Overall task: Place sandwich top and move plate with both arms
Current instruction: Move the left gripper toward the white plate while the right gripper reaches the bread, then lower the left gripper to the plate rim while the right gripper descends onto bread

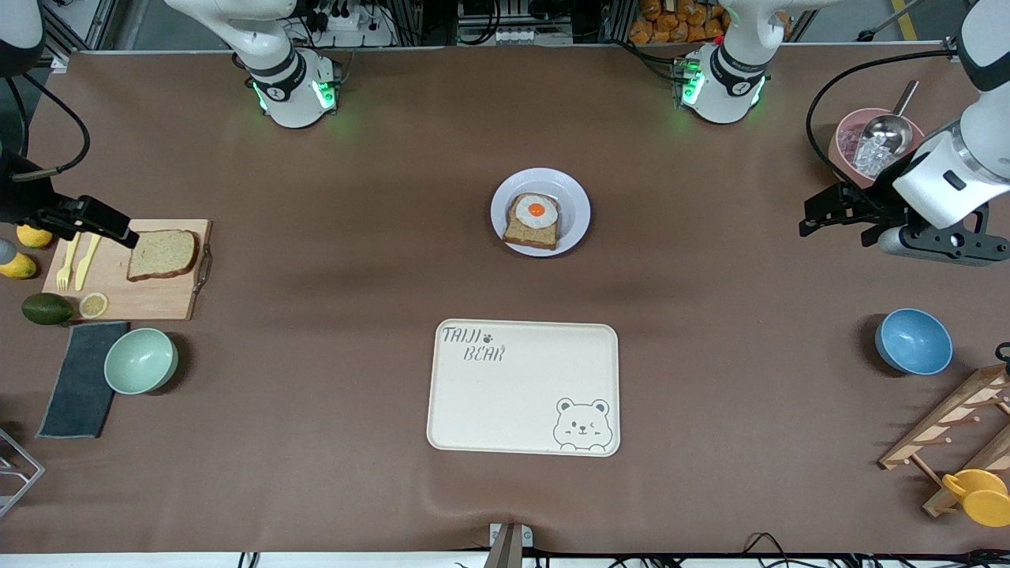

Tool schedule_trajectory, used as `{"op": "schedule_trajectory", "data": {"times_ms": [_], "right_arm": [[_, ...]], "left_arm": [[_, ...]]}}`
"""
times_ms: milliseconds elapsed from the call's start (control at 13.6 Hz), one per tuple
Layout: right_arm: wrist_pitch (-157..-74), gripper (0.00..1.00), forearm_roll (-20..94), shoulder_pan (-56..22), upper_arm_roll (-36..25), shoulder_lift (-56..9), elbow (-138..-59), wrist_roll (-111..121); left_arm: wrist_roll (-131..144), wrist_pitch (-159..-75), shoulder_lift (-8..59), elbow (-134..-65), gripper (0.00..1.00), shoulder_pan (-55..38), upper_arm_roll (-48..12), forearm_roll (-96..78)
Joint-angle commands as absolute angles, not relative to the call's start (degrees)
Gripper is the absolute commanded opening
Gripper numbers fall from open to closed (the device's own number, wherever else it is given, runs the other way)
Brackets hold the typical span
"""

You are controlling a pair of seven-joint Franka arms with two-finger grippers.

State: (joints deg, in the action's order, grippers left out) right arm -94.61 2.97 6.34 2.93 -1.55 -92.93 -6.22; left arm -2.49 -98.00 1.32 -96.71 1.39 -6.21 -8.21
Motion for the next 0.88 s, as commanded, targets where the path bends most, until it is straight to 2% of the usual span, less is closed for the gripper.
{"op": "schedule_trajectory", "data": {"times_ms": [0, 147, 441, 808], "right_arm": [[-94.3, 1.0, 2.3, 8.9, 3.5, -1.8, -94.5, -6.5], [-94.9, 1.0, 2.5, 12.2, 3.6, -2.2, -97.2, -6.4], [-95.6, 1.0, 2.6, 16.9, 3.6, -5.3, -97.8, -2.6], [-103.5, 1.0, 6.2, 24.2, 3.6, -6.5, -105.5, 9.2]], "left_arm": [[-2.6, -99.5, 2.3, -96.6, 1.0, 1.9, -6.4, -11.1], [-1.6, -99.5, 3.1, -96.6, 1.0, 3.0, -6.4, -14.3], [2.2, -99.8, 4.8, -96.5, 1.0, 2.0, -7.0, -14.6], [5.9, -104.4, 9.3, -96.6, 1.0, -1.0, -7.6, -18.5]]}}
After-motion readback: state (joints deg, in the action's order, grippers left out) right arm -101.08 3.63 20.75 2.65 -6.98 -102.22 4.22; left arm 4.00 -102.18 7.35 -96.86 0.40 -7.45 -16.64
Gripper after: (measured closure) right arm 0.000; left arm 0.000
